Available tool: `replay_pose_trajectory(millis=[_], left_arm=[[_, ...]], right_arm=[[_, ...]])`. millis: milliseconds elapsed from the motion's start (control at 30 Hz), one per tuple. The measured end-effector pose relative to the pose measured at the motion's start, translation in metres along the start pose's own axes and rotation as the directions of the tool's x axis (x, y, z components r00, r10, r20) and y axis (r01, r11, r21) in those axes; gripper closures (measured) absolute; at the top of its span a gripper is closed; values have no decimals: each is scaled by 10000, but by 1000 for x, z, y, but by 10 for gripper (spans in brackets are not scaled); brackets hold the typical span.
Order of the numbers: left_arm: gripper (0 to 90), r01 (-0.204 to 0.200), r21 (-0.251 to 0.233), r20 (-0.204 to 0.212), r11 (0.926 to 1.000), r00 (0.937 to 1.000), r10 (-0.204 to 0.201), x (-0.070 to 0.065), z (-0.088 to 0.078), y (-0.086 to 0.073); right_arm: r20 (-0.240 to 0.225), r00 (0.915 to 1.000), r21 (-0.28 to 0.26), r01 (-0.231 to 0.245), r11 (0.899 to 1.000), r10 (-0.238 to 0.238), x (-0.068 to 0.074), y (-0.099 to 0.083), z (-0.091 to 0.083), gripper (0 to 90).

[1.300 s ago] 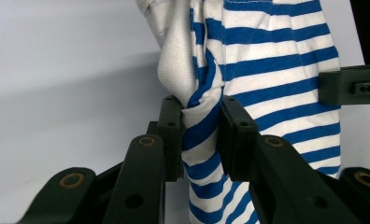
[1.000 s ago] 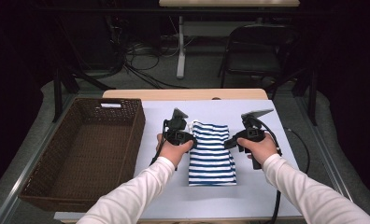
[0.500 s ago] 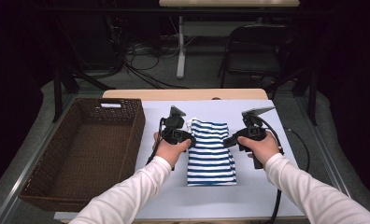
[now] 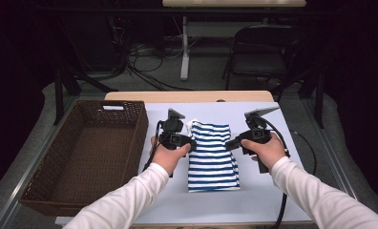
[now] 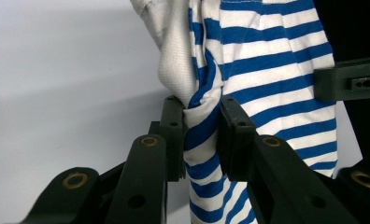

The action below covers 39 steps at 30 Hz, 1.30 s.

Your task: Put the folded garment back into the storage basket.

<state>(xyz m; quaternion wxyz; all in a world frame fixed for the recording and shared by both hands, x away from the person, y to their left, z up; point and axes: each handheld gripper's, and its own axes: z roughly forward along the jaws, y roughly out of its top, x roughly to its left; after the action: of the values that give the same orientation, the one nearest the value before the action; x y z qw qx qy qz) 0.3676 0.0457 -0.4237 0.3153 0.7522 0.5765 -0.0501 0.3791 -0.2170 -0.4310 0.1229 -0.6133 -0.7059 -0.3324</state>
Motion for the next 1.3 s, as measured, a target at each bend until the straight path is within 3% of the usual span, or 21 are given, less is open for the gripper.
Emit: replay_pose_trajectory(millis=[533, 967, 1300], left_arm=[[743, -121, -168, -55, 9998, 9999, 120, 3, -24, -6], [744, -6, -369, -294, 9993, 9996, -5, 12, -48, -8], [745, 34, -330, -381, 9994, 9993, -47, 22, -54, -9]], right_arm=[[-229, 9988, 75, 427, 9991, -426, 17, 1, 0, 853], [-453, 9964, 177, 727, 9972, -719, 36, 5, 8, 854], [-468, 9949, 247, 906, 9956, -893, 49, 6, 13, 853]])
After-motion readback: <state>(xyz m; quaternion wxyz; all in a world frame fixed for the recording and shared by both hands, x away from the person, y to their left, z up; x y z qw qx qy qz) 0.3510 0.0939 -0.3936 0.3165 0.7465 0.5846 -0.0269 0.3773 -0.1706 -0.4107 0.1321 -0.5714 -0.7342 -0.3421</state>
